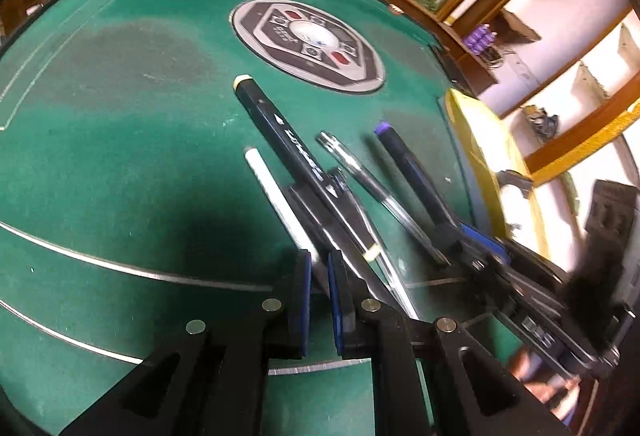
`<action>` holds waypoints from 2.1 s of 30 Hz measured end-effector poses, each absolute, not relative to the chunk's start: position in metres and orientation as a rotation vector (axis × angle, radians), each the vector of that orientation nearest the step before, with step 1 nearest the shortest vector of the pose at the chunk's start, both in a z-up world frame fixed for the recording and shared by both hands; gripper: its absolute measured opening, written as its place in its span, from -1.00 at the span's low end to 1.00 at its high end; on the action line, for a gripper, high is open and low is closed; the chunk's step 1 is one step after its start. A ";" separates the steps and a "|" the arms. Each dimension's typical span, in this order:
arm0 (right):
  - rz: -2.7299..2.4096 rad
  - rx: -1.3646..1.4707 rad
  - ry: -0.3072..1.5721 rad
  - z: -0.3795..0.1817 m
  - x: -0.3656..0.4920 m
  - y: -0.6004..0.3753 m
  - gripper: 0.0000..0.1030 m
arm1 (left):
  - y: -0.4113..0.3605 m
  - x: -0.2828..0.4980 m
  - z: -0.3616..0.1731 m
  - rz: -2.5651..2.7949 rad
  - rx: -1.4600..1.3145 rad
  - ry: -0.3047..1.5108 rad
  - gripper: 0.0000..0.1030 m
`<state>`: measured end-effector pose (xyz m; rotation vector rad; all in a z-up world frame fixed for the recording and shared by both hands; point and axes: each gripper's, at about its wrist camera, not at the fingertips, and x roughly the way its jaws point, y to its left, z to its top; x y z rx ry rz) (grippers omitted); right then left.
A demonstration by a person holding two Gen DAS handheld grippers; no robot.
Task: Organize rigid objects
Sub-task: 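Grasp the white pen with the left tool while the right tool grasps a purple-capped black marker, then carry the white pen and marker into the tray and open both tools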
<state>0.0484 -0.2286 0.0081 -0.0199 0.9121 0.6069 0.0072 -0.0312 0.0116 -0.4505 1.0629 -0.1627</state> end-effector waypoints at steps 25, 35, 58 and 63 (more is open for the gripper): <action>0.668 0.091 0.901 0.009 0.030 -0.243 -0.72 | -0.035 -0.006 0.015 -0.106 -0.155 1.019 -0.83; 0.672 0.098 0.891 0.010 0.021 -0.246 -0.72 | -0.046 -0.007 0.016 -0.071 -0.098 0.982 -0.86; 0.620 0.238 0.785 0.031 0.011 -0.308 -0.72 | -0.115 0.003 0.067 -0.298 -0.217 0.920 -0.86; 0.538 0.295 0.752 0.038 0.016 -0.352 -0.72 | -0.159 0.014 0.081 -0.384 -0.209 0.917 -0.86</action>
